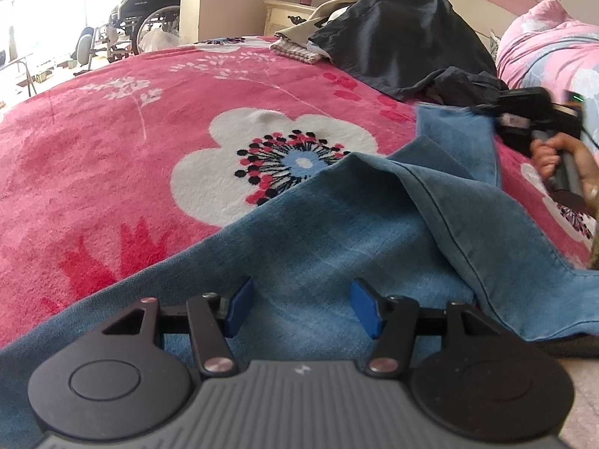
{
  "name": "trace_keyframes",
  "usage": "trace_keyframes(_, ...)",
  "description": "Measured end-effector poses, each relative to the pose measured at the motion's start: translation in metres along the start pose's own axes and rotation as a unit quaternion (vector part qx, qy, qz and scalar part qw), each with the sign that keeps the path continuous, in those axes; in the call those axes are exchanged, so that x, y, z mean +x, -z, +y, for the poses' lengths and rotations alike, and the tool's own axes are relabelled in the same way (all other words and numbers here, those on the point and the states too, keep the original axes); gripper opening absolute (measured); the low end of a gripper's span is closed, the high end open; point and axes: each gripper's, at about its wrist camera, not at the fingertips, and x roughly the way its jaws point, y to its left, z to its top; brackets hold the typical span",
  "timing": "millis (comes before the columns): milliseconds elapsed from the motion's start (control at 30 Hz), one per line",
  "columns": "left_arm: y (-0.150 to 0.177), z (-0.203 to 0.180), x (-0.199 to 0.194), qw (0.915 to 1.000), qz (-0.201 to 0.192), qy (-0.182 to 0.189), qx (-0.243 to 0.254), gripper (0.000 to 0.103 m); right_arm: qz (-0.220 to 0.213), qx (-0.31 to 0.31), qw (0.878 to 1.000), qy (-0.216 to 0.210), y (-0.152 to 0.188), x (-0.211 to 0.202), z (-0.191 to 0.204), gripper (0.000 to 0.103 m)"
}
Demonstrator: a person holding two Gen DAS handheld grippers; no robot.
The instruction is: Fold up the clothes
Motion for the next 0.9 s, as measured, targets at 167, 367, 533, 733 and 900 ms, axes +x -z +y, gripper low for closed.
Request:
trace_keyframes(167,-0.001,0.004,0.000,0.9998,0.001,0.005,-0.018,0.059,-0.074,0.040,0.996,0.031,0.012,-0.051,-0.035,0.007)
trace_keyframes(367,-0.001,0.000,0.002,1.0000,0.001,-0.002,-0.005,0.059,-0.062,0.070,0.993,0.066,0.023,-0.050,-0.069,0.008)
trace_keyframes(533,-0.001,0.002,0.003,0.9999,0.000,-0.002,-0.015,0.060,-0.108,0.072,0.984,0.122,0.004,-0.065,-0.062,0.019)
trace_keyframes(733,-0.001,0.003,0.003,0.9999,-0.001,0.003,-0.016,0.060,0.023,-0.119,0.990,0.075,0.000,-0.118,0.002,0.022)
trace_keyframes(900,-0.002,0.004,0.003,0.9999,-0.002,0.003,-0.016,0.060,0.191,-0.299,0.935,-0.020,0.038,-0.166,0.082,0.036)
